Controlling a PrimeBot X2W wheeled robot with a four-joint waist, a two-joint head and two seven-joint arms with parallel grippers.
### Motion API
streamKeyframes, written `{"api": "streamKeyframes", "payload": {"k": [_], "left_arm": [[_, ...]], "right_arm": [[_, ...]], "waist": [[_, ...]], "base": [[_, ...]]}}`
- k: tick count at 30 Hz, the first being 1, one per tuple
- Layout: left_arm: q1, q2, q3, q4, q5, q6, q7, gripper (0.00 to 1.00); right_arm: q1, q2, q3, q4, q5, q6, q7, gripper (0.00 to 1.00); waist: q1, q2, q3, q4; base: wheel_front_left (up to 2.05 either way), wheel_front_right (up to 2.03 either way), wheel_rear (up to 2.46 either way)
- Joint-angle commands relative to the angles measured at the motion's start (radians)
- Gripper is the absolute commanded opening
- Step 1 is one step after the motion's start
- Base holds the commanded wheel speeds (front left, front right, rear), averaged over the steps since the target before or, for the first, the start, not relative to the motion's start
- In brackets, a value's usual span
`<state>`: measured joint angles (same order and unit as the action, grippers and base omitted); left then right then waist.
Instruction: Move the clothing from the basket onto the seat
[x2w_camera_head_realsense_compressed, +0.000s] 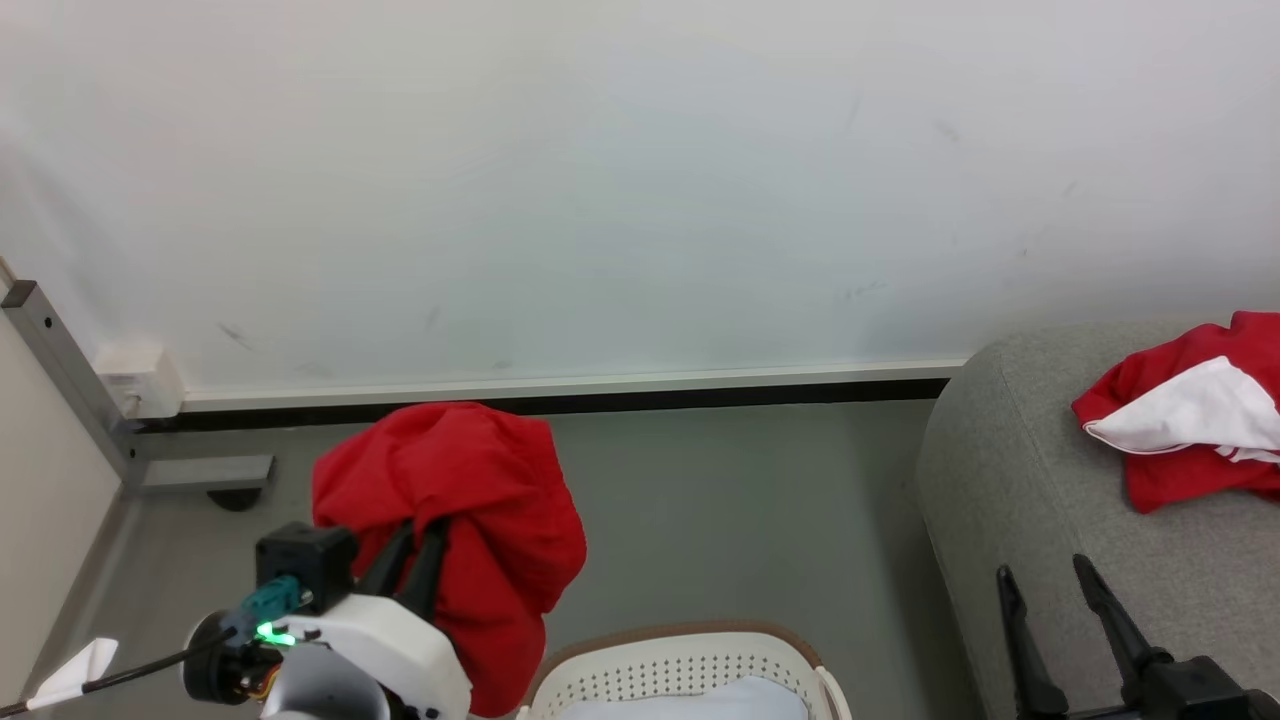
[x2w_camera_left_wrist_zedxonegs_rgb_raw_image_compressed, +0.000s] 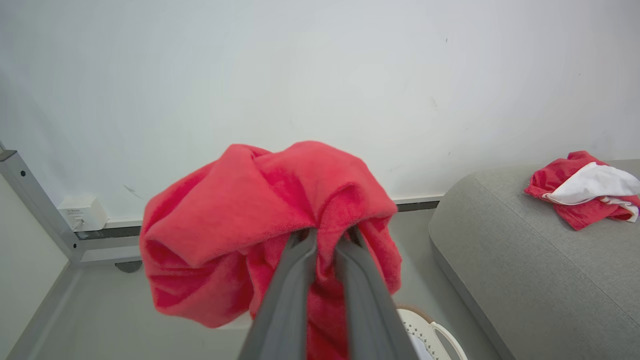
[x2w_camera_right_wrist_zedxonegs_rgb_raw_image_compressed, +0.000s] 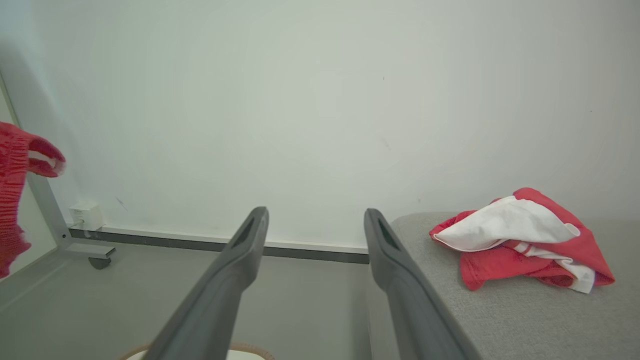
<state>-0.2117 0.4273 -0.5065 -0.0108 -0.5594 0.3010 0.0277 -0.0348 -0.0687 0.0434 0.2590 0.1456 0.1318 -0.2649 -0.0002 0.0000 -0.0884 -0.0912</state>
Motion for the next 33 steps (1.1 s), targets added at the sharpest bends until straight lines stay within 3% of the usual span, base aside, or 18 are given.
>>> {"api": "streamKeyframes", "payload": {"k": [1,11,18,22,26,33], "left_arm": [[0.017,0.011,0.004,-0.021,-0.001,0.007,0.002,0.00],[0.005,0.022,-0.011,-0.113,0.020,0.025,0.042,0.00],[-0.024,0.009,-0.041,-0.146,0.033,0.019,0.065,0.00],[-0.041,-0.002,-0.064,-0.148,0.036,0.008,0.073,0.00],[-0.059,-0.016,-0.087,-0.153,0.040,-0.002,0.082,0.00],[-0.085,-0.042,-0.136,-0.179,0.052,-0.019,0.105,0.00]], "right_arm": [[0.012,-0.013,0.021,-0.003,0.012,-0.002,0.001,1.00],[-0.068,-0.093,0.278,-0.023,0.061,-0.002,0.001,1.00],[-0.203,-0.143,0.569,-0.015,0.134,-0.002,0.001,1.00],[-0.290,-0.132,0.694,0.017,0.164,-0.002,0.001,1.00],[-0.361,-0.106,0.761,0.060,0.187,-0.002,0.001,1.00],[-0.425,-0.049,0.768,0.151,0.166,-0.002,0.001,1.00]], "waist": [[0.0002,0.0000,-0.003,-0.001],[0.0002,0.0000,-0.005,0.004],[0.0002,0.0000,0.013,0.009],[0.0002,0.0000,0.020,0.013],[0.0002,0.0000,0.023,0.018],[0.0002,0.0000,0.027,0.034]], "base": [[0.00,0.00,0.00],[0.00,0.00,0.00],[0.00,0.00,0.00],[0.00,0.00,0.00],[0.00,0.00,0.00],[0.00,0.00,0.00]]}}
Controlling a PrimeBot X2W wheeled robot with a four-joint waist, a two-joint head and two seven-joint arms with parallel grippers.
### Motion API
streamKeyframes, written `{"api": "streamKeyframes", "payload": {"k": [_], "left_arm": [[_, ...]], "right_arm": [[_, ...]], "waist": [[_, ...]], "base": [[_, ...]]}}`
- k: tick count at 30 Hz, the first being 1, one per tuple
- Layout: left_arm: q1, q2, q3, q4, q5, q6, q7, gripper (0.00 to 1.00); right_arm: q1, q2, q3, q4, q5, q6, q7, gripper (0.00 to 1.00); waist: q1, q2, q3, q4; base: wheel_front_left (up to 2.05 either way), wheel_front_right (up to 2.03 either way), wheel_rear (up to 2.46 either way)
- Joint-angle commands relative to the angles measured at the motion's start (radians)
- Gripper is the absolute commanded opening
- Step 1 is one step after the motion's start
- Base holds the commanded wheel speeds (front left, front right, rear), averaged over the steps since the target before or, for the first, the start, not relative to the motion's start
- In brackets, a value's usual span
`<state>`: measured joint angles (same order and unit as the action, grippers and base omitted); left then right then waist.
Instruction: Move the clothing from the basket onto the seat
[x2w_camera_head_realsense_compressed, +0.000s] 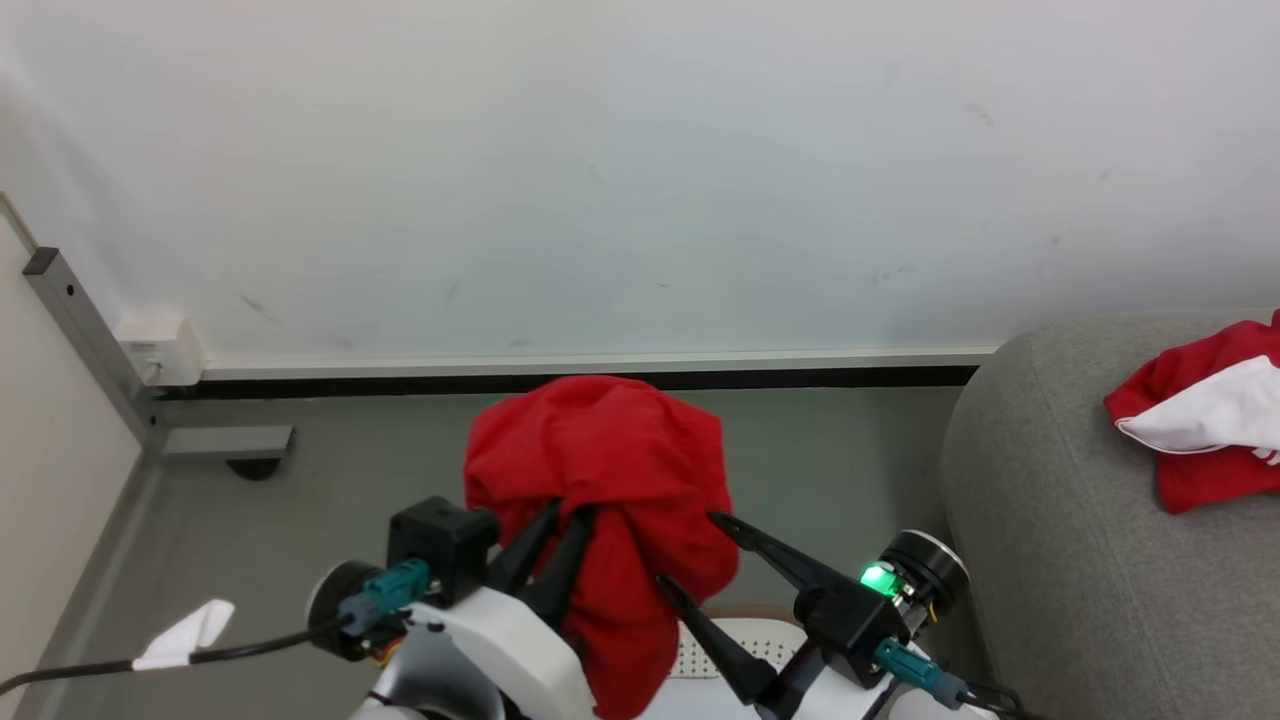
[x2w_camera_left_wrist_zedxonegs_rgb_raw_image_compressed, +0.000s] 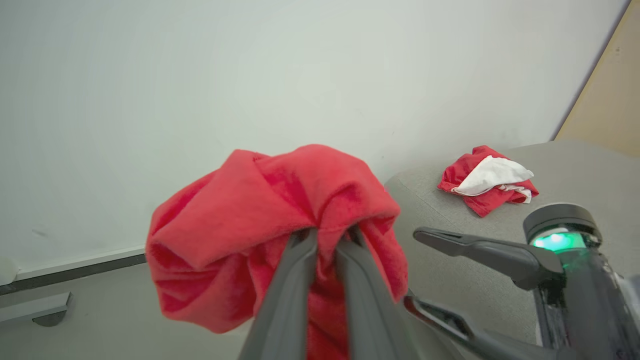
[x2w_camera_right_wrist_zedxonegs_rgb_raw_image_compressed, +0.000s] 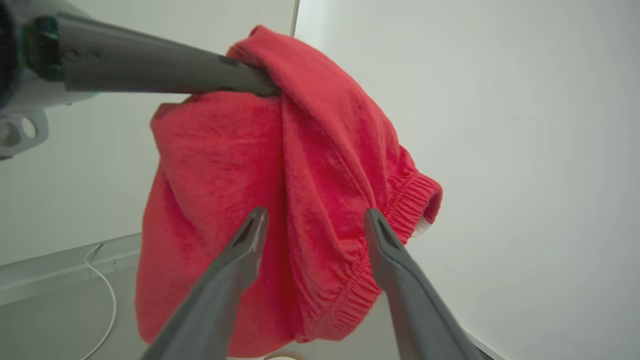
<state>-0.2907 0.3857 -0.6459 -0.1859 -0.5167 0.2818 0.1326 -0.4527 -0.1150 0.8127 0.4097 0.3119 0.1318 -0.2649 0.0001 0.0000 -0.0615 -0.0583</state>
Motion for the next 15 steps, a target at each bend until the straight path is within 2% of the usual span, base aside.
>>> {"api": "streamKeyframes", "payload": {"k": [1,6,7,8,15], "left_arm": [[-0.011,-0.006,-0.004,-0.010,0.009,-0.005,0.004,0.00],[-0.021,-0.023,-0.030,-0.032,0.000,-0.017,0.018,0.00],[-0.023,-0.027,-0.032,-0.033,-0.003,-0.019,0.019,0.00],[-0.024,-0.029,-0.035,-0.033,-0.003,-0.021,0.019,0.00],[-0.017,-0.023,-0.034,-0.008,-0.005,-0.017,0.008,0.00]], "right_arm": [[-0.013,0.005,-0.003,0.013,-0.003,-0.002,0.001,1.00],[-0.029,0.034,-0.036,0.079,-0.034,-0.002,0.001,1.00],[-0.029,0.038,-0.038,0.096,-0.032,-0.002,0.001,0.45],[-0.031,0.043,-0.039,0.104,-0.022,-0.002,0.001,0.00],[-0.037,0.056,-0.067,0.099,0.032,-0.002,0.001,0.00]], "waist": [[-0.0001,0.0000,0.002,0.003],[-0.0001,0.0000,0.005,0.015],[-0.0001,0.0000,0.006,0.017],[-0.0001,0.0000,0.006,0.019],[-0.0001,0.0000,0.013,0.017]], "base": [[0.00,0.00,0.00],[0.00,0.00,0.00],[0.00,0.00,0.00],[0.00,0.00,0.00],[0.00,0.00,0.00]]}}
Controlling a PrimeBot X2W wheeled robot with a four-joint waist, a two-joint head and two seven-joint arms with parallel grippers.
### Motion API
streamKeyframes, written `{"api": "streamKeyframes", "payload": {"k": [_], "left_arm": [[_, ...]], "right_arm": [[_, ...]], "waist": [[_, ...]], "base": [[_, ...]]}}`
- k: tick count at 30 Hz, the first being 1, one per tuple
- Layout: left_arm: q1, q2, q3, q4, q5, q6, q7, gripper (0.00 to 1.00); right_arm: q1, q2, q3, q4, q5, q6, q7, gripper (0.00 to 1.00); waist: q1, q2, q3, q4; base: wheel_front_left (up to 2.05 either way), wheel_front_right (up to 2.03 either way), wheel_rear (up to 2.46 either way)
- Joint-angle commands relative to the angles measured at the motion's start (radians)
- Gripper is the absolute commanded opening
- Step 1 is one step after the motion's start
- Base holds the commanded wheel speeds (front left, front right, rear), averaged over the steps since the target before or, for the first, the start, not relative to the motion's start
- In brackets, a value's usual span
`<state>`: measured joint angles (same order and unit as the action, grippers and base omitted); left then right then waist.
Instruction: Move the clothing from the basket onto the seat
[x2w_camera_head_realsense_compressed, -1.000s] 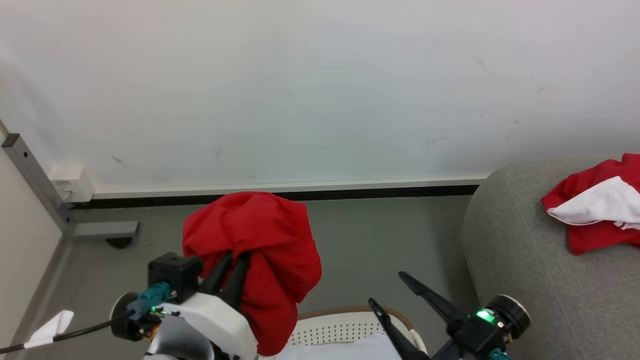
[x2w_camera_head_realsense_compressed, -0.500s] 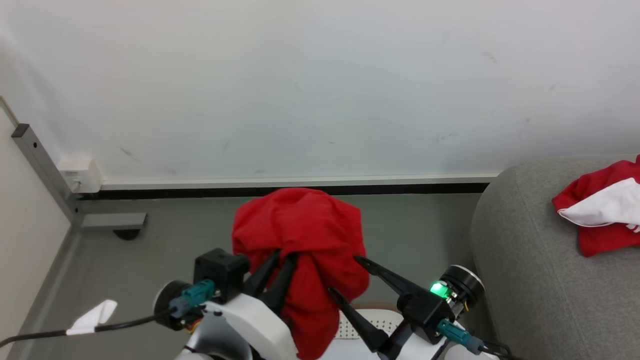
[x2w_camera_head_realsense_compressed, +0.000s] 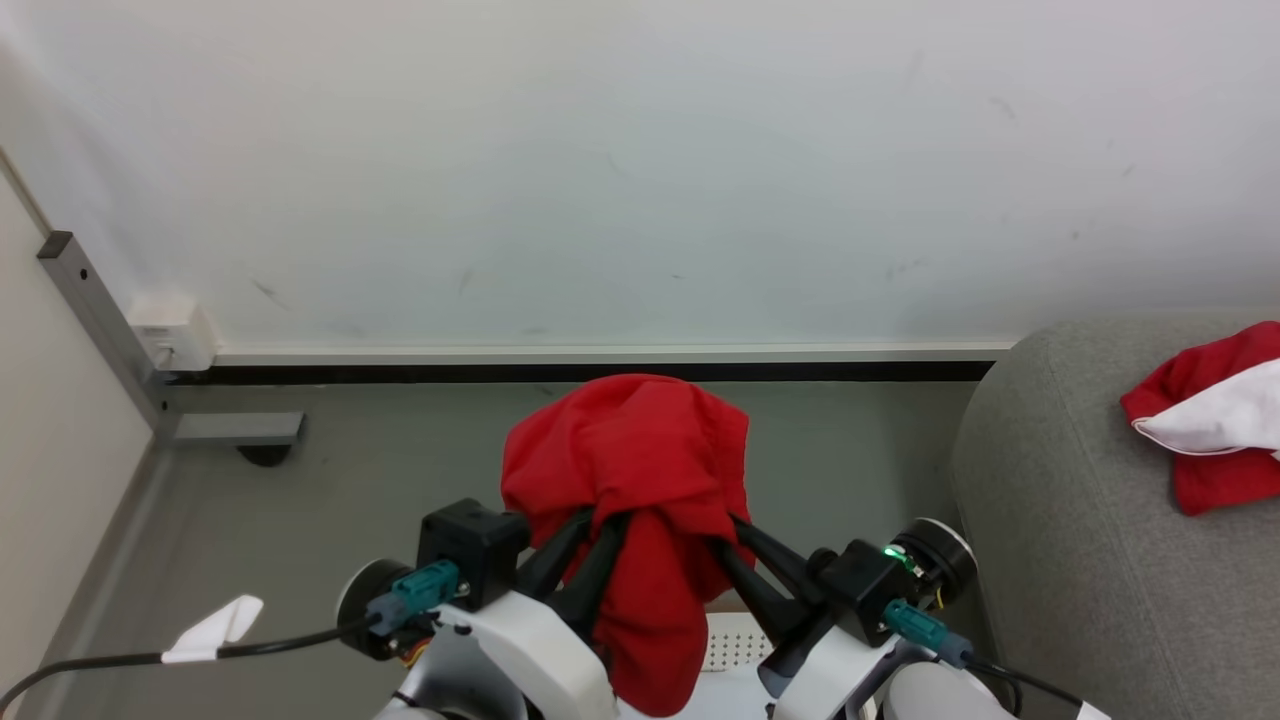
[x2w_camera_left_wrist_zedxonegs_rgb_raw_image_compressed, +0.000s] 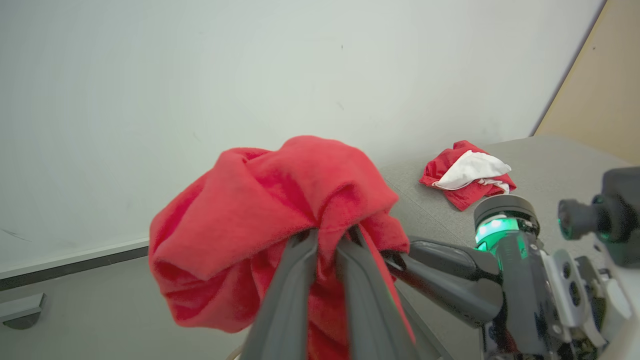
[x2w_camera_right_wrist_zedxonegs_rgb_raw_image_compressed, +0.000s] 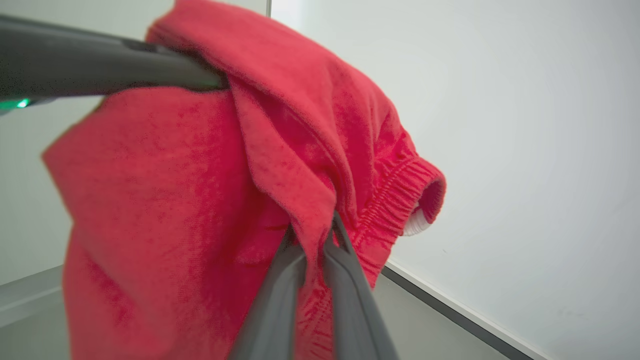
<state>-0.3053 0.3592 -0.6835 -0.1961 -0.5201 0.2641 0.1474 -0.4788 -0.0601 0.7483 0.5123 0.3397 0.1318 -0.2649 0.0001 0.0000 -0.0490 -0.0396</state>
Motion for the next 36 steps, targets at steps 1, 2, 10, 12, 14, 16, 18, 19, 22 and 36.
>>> {"api": "streamKeyframes", "payload": {"k": [1,2,10,12,14,16,18,19,22,36], "left_arm": [[0.000,0.003,0.005,0.005,-0.004,0.002,-0.012,0.10],[0.004,0.003,0.007,0.010,-0.005,0.004,-0.014,0.24],[0.023,0.008,0.010,0.054,-0.006,0.004,-0.040,1.00],[0.023,0.006,0.002,0.072,-0.005,-0.007,-0.050,1.00],[0.020,0.001,-0.008,0.088,0.001,-0.016,-0.065,1.00],[0.022,-0.004,-0.019,0.104,0.005,-0.026,-0.078,1.00],[0.024,-0.012,-0.028,0.118,0.007,-0.035,-0.089,1.00],[0.024,-0.013,-0.033,0.123,0.007,-0.038,-0.093,1.00],[0.021,-0.021,-0.044,0.139,0.010,-0.049,-0.109,1.00],[-0.008,-0.051,-0.064,0.168,0.009,-0.074,-0.152,1.00]], "right_arm": [[-0.009,0.001,-0.008,-0.008,0.008,-0.002,0.001,0.00],[-0.005,-0.001,-0.016,-0.013,0.012,-0.002,0.001,0.00],[0.029,-0.046,-0.111,-0.100,0.018,-0.002,0.001,0.00],[0.039,-0.063,-0.145,-0.125,0.011,-0.002,0.001,0.00],[0.049,-0.080,-0.178,-0.150,0.004,-0.002,0.001,0.00],[0.061,-0.098,-0.212,-0.174,-0.003,-0.002,0.001,0.00],[0.077,-0.114,-0.238,-0.198,-0.011,-0.002,0.001,0.00],[0.084,-0.121,-0.255,-0.210,-0.013,-0.002,0.001,0.00],[0.102,-0.140,-0.288,-0.242,-0.022,-0.002,0.001,0.00],[0.158,-0.198,-0.396,-0.330,-0.030,-0.002,0.001,0.00]], "waist": [[-0.0001,0.0000,0.002,-0.004],[-0.0001,0.0000,0.002,-0.007],[-0.0001,0.0000,0.010,-0.044],[-0.0001,0.0000,0.013,-0.053],[-0.0001,0.0000,0.015,-0.065],[-0.0001,0.0000,0.018,-0.079],[-0.0001,0.0000,0.021,-0.100],[-0.0001,0.0000,0.023,-0.112],[-0.0001,0.0000,0.030,-0.153],[-0.0001,0.0000,0.060,-0.368]], "base": [[0.00,0.00,0.00],[0.00,0.00,0.00],[0.00,0.00,0.00],[0.00,0.00,0.00],[0.00,0.00,0.00],[0.00,0.00,0.00],[0.00,0.00,0.00],[0.00,0.00,0.00],[0.00,0.00,0.00],[0.00,0.00,0.00]]}}
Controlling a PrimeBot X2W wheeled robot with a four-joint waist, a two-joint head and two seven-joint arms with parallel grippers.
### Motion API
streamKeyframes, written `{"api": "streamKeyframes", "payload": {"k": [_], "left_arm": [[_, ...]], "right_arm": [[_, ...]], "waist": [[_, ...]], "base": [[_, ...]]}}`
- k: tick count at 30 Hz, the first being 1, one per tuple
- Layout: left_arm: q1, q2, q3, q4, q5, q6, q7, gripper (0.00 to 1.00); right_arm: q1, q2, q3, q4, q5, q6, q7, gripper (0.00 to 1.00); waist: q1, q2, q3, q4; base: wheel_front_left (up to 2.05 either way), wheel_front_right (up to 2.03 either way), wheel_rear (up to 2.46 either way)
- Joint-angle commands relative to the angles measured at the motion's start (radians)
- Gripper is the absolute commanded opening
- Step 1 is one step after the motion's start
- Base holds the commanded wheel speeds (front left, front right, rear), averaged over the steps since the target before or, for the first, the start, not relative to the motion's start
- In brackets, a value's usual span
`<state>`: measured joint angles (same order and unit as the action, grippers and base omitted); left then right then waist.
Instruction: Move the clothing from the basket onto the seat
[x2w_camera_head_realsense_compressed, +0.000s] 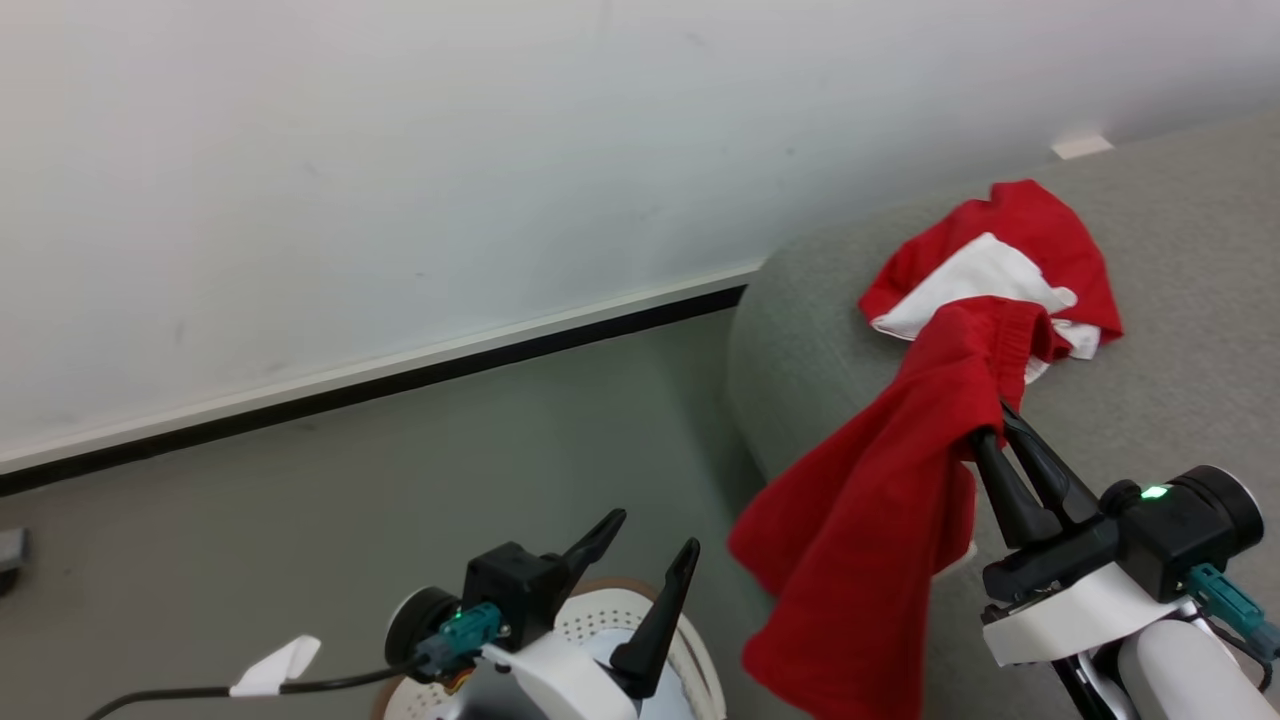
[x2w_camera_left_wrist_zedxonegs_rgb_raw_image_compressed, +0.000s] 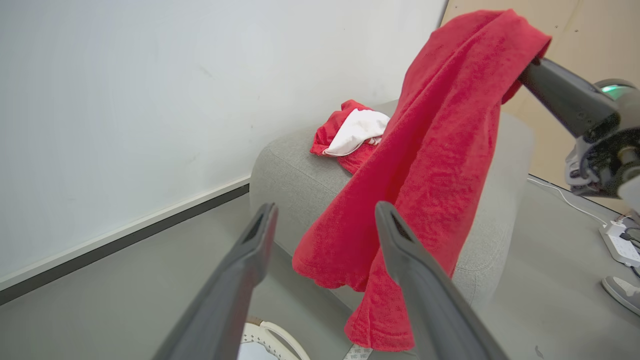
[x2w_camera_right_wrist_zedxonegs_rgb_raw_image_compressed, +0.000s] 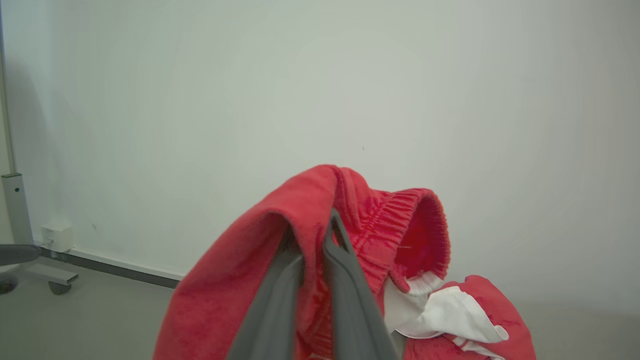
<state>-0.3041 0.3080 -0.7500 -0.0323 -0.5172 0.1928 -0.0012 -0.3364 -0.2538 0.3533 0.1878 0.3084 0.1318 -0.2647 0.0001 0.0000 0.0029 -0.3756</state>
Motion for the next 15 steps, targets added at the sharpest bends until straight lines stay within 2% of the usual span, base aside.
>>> {"api": "streamKeyframes", "payload": {"k": [1,8,15], "left_arm": [[-0.012,-0.001,0.001,0.005,0.007,-0.004,-0.006,1.00],[-0.027,-0.007,-0.009,-0.001,0.012,-0.008,-0.007,1.00],[-0.080,0.008,-0.022,-0.041,0.041,-0.021,0.020,1.00]], "right_arm": [[0.017,-0.009,-0.009,-0.010,0.001,-0.002,0.001,0.00],[0.022,-0.018,-0.050,-0.030,0.002,-0.002,0.001,0.00],[-0.026,-0.007,-0.123,-0.038,0.023,-0.002,0.001,0.00]], "waist": [[-0.0001,0.0000,0.010,-0.042],[-0.0001,0.0000,0.034,-0.076],[-0.0001,0.0000,0.134,-0.055]], "base": [[0.00,0.00,0.00],[0.00,0.00,0.00],[0.00,0.00,0.00]]}}
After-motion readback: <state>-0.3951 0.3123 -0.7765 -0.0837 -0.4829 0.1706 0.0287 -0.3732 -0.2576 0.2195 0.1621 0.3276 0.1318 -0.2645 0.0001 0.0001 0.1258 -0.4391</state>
